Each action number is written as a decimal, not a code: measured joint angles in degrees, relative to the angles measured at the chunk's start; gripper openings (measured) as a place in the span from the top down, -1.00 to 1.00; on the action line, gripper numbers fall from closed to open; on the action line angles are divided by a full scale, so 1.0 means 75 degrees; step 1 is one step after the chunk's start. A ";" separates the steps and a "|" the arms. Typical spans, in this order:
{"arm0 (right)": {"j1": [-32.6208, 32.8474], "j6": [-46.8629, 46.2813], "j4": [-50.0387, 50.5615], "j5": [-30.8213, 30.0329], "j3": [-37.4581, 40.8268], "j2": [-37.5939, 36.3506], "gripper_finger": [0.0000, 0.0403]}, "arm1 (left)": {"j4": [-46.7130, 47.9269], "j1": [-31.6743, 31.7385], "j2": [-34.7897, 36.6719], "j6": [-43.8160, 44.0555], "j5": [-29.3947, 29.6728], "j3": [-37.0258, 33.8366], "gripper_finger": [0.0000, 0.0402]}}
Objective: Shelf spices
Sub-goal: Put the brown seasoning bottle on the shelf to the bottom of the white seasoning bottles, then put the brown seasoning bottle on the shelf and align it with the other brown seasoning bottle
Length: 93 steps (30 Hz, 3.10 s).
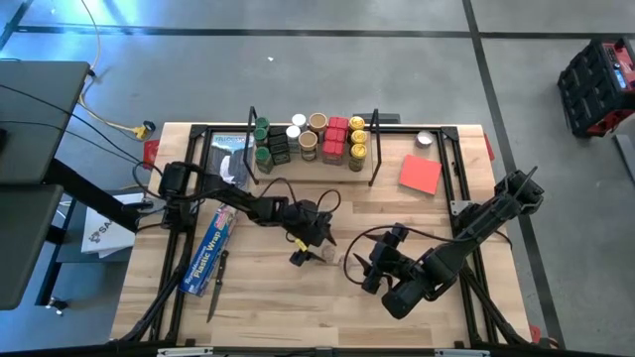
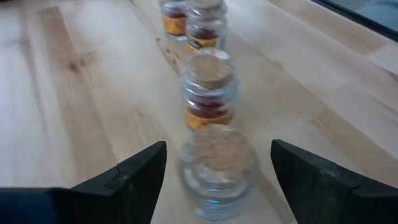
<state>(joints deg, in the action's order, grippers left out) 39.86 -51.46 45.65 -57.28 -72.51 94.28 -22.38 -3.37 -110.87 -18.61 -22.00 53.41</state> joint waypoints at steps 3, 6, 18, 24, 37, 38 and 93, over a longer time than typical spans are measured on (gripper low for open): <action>0.0000 0.0047 0.0000 0.0000 0.0000 0.0000 -0.30 | 0.0023 -0.0016 -0.0032 -0.0003 -0.0020 0.0000 -0.38; 0.0003 0.0032 0.0001 0.0003 0.0000 0.0000 -0.30 | -0.0041 -0.0001 -0.0126 0.0045 -0.0085 0.0006 -0.32; 0.0006 0.0003 -0.0003 0.0003 0.0000 0.0000 -0.30 | -0.0142 -0.0004 -0.0125 0.0067 -0.0108 0.0012 0.04; 0.0006 0.0000 0.0000 0.0003 0.0000 0.0000 -0.30 | -0.0051 -0.0011 0.0015 0.0408 0.0355 0.0002 0.15; 0.0009 -0.0034 -0.0014 0.0041 0.0003 0.0000 -0.30 | 0.2583 0.0717 0.2813 0.1541 0.4173 -0.0100 0.15; 0.0009 -0.0069 -0.0005 0.0041 0.0003 0.0000 -0.30 | 0.2650 0.0943 0.2964 0.1682 0.4232 -0.0174 0.14; -0.0266 0.0720 -0.0191 0.2153 0.0041 0.0003 -0.30 | 0.3116 0.2516 0.4396 0.1650 0.5943 -0.0588 -0.25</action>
<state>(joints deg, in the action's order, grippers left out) 37.86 -46.06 44.22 -41.13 -72.20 94.30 0.99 15.51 -77.90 -6.24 22.57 49.00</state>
